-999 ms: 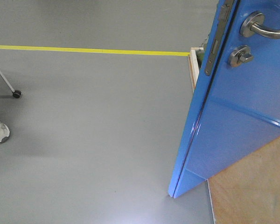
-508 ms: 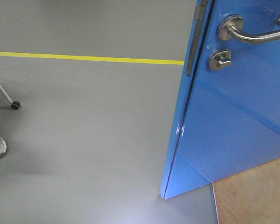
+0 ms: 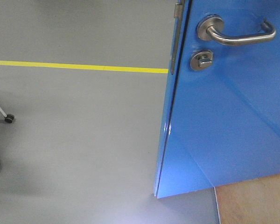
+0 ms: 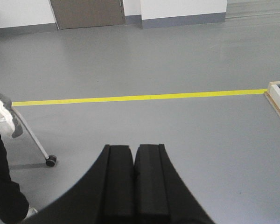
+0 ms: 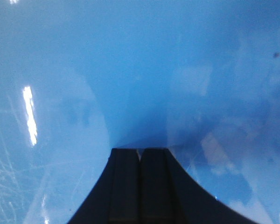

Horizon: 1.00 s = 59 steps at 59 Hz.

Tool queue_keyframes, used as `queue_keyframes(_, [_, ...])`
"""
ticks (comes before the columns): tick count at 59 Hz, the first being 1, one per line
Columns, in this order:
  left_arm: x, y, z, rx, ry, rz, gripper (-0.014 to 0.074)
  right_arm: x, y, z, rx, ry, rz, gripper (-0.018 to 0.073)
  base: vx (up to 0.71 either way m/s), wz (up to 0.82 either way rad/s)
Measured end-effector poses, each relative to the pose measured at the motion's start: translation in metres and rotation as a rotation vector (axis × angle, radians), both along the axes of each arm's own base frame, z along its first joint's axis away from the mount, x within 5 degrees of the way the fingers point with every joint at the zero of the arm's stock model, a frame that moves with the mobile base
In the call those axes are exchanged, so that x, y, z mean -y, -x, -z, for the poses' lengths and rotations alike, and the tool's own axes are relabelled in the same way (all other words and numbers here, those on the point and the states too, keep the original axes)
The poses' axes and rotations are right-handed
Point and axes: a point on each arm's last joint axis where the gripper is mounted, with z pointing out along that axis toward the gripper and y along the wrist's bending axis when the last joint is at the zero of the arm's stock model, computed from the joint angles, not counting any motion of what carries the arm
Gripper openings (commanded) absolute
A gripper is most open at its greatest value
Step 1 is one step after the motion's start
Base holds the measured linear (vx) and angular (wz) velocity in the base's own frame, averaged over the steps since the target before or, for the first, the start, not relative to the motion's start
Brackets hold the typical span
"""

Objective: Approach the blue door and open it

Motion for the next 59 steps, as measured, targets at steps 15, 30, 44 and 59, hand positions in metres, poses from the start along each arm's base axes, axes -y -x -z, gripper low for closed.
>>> queue_keyframes(15, [0.0,0.0,0.0,0.0,0.0,0.0,0.007,-0.0001,0.0,0.0,0.0,0.0,-0.001,0.0002,0.25,0.02])
queue_keyframes(30, [0.0,0.0,0.0,0.0,0.0,0.0,0.007,0.0009,-0.0005,-0.0001,0.002,0.002,0.011,0.0002,0.23,0.07])
queue_keyframes(44, [0.0,0.0,0.0,0.0,0.0,0.0,0.007,0.0034,-0.0041,0.0018,0.0,-0.003,0.036,0.0002,0.21,0.05])
queue_keyframes(59, [0.0,0.0,0.0,0.0,0.0,0.0,0.007,0.0039,-0.0043,0.0017,0.002,-0.003,0.041,0.0002,0.16,-0.02])
